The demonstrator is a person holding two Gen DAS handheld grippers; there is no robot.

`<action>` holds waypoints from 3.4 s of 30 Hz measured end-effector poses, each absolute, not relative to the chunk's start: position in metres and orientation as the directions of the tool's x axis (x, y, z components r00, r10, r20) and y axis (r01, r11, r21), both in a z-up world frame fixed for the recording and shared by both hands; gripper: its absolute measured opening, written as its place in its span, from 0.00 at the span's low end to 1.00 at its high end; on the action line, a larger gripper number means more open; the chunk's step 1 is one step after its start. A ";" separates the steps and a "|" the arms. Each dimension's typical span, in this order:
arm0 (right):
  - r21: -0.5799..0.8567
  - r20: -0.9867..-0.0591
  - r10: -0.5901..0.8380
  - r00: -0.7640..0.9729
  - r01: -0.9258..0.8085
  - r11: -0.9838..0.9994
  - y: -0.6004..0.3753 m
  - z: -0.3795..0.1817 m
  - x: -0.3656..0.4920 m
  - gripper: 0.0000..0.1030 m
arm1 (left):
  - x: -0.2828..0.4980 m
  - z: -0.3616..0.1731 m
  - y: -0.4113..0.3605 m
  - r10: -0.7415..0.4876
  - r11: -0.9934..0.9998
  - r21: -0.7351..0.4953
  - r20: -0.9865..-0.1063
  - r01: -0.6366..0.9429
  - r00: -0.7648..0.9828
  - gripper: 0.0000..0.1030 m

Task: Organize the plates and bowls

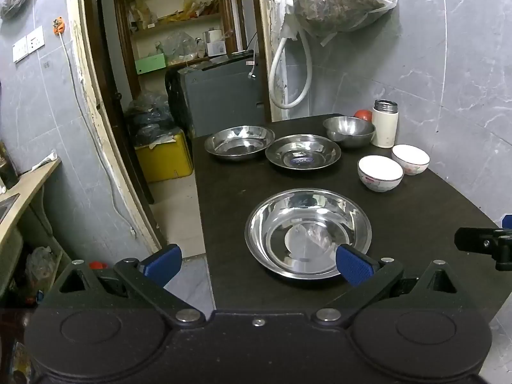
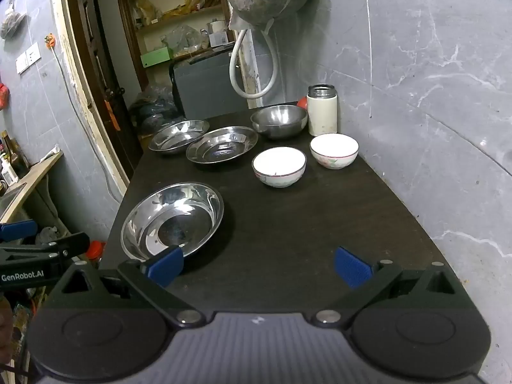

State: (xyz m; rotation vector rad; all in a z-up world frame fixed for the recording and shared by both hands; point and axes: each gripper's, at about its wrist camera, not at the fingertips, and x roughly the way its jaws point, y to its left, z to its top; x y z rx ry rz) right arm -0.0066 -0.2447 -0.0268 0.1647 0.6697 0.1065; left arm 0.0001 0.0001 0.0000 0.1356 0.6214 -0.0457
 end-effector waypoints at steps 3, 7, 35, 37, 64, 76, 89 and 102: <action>0.187 -0.606 0.151 0.781 -0.045 0.981 -0.245 -0.026 -0.006 1.00 | 0.000 0.000 0.000 -0.001 0.990 0.115 -0.580 0.083 0.814 0.99; 0.189 -0.605 0.151 0.782 -0.044 0.981 -0.243 -0.025 -0.005 1.00 | 0.000 0.000 0.000 -0.005 0.990 0.114 -0.579 0.086 0.815 0.99; 0.191 -0.610 0.160 0.776 -0.052 0.980 -0.244 -0.027 -0.001 1.00 | 0.002 -0.001 0.003 0.004 0.990 0.114 -0.583 0.077 0.812 0.99; 0.191 -0.611 0.160 0.775 -0.051 0.980 -0.244 -0.028 -0.001 1.00 | 0.001 -0.001 0.002 0.005 0.990 0.118 -0.583 0.079 0.812 0.99; 0.187 -0.616 0.154 0.772 -0.047 0.981 -0.242 -0.029 0.002 1.00 | 0.002 -0.002 0.002 0.005 0.990 0.118 -0.585 0.078 0.811 0.99; 0.185 -0.620 0.151 0.770 -0.044 0.982 -0.241 -0.029 0.004 1.00 | 0.005 -0.012 0.004 0.001 0.990 0.116 -0.589 0.083 0.808 0.99; 0.184 -0.626 0.151 0.765 -0.043 0.982 -0.242 -0.031 0.008 1.00 | 0.006 -0.014 0.003 0.002 0.990 0.116 -0.592 0.083 0.806 0.99; 0.189 -0.637 0.159 0.754 -0.048 0.981 -0.243 -0.032 0.016 1.00 | 0.021 -0.024 0.002 -0.030 0.994 0.063 -0.645 0.092 0.763 0.99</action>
